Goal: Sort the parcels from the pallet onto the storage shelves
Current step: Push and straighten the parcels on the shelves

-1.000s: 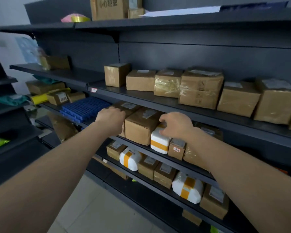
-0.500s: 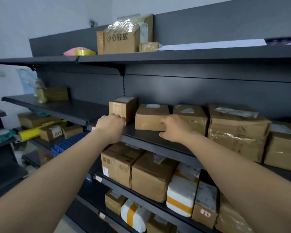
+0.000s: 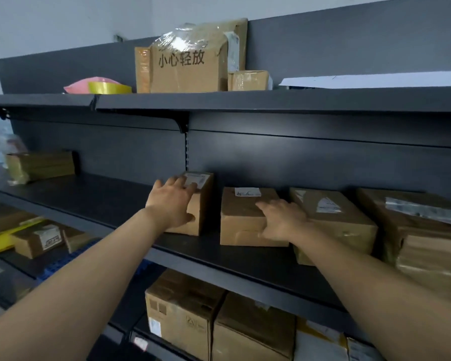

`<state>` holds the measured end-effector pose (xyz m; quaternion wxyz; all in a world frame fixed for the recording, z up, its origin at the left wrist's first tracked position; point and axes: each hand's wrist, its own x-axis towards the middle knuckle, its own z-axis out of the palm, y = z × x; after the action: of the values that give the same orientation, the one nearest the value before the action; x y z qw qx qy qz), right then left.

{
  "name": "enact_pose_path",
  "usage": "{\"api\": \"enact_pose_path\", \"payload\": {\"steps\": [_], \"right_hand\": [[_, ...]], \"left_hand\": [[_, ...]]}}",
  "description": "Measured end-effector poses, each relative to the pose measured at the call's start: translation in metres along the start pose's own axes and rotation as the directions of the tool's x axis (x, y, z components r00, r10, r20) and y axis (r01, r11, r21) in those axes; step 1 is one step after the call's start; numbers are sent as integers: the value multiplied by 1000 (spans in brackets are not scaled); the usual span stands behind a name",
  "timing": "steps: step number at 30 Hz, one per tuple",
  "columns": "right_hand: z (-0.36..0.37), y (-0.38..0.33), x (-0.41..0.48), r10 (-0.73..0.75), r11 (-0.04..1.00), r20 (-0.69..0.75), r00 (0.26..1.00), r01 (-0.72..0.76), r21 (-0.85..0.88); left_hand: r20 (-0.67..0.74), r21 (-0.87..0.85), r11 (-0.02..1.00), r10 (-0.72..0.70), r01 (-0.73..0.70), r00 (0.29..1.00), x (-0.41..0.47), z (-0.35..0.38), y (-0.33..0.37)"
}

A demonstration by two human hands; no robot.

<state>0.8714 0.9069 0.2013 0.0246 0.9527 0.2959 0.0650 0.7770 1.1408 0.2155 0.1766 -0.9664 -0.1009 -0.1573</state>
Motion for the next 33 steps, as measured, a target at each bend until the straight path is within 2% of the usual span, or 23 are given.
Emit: {"api": "enact_pose_path", "payload": {"steps": [3, 6, 8, 11, 15, 22, 33], "right_hand": [[7, -5, 10, 49, 998, 54, 997, -52, 47], [10, -13, 11, 108, 987, 23, 994, -110, 120], [11, -22, 9, 139, 984, -16, 990, -136, 111], [11, -42, 5, 181, 980, -62, 982, -174, 95], [12, -68, -3, 221, 974, -113, 969, -212, 81], [8, -83, -16, 253, 965, -134, 958, -240, 106], [7, -95, -22, 188, 978, -177, 966, -167, 125]], "left_hand": [[51, -72, 996, 61, -57, 997, 20, 16, -19], [73, -214, 969, 143, -124, 987, 31, 32, -34], [34, -316, 932, 197, -176, 980, 33, 40, -42], [-91, -375, 893, 230, -247, 969, 33, 51, -52], [-157, -464, 830, 267, -310, 951, 29, 55, -62], [-176, -497, 792, 309, -355, 935, 20, 48, -78], [-164, -486, 787, 346, -381, 924, 18, 40, -91]]}}
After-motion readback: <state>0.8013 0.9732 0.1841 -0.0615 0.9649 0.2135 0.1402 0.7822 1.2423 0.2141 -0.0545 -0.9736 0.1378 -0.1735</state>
